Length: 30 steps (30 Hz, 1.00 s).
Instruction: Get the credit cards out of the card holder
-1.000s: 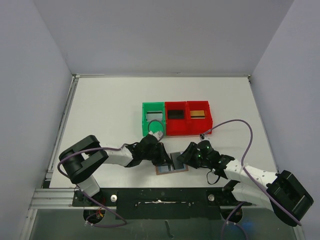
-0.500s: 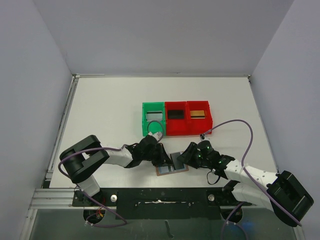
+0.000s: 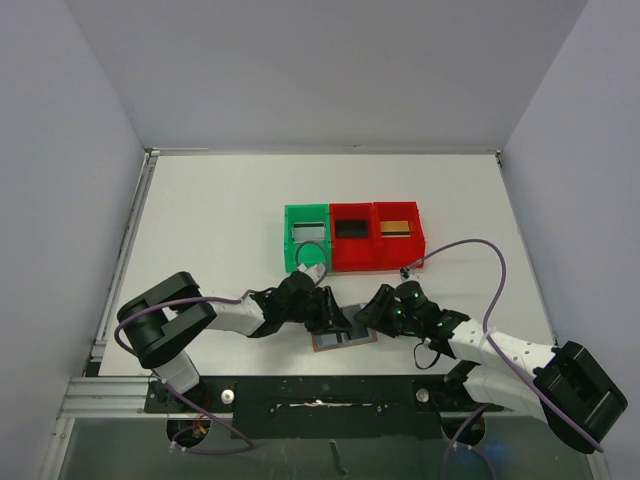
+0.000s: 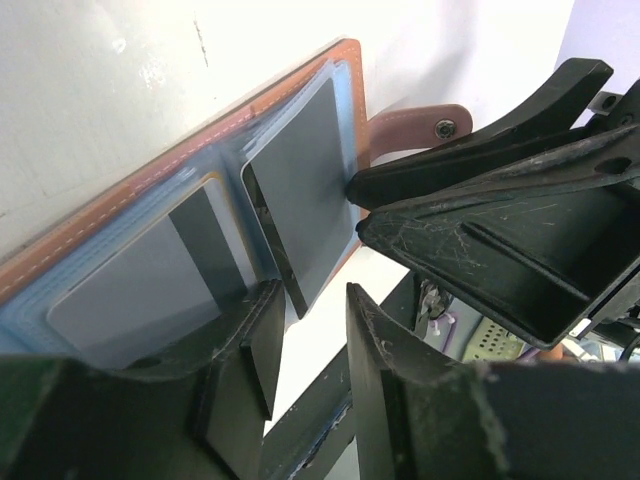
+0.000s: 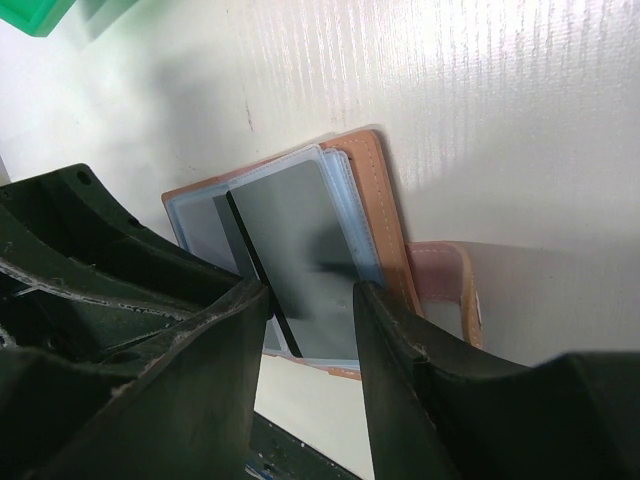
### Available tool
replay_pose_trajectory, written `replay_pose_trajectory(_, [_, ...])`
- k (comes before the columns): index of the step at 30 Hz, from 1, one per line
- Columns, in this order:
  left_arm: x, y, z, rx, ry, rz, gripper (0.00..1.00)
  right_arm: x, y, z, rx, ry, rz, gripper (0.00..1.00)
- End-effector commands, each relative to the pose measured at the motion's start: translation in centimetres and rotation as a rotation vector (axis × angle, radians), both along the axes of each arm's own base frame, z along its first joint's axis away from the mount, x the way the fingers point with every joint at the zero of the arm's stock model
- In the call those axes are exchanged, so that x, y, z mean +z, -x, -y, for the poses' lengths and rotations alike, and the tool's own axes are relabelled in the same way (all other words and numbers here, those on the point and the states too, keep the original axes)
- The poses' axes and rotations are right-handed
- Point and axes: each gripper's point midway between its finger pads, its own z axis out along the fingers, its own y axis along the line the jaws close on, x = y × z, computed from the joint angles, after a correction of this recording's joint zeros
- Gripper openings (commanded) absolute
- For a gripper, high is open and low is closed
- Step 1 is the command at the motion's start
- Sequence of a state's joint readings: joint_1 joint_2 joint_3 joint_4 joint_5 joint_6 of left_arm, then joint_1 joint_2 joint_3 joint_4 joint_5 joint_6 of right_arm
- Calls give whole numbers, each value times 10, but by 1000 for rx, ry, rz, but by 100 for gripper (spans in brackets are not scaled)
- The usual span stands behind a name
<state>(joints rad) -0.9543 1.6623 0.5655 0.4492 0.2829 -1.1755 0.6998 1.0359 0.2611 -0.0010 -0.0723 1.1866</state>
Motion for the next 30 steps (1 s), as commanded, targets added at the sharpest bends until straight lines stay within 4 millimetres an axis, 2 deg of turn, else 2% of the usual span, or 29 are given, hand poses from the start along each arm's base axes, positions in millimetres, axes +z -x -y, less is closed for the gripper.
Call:
replay_pose_trajectory(1, [17, -10, 12, 13, 54, 45, 32, -28, 20, 20, 9, 97, -84, 42])
replay_pose_trajectory(9, [13, -12, 15, 32, 82, 32, 27, -27, 20, 19, 12, 90, -80, 42])
replay_pose_trajectory(18, [17, -12, 16, 37, 116, 40, 0, -29, 23, 20, 15, 88, -87, 42])
replay_pose_trajectory(30, [12, -3, -4, 64, 80, 27, 0, -28, 22, 22, 6, 92, -86, 43])
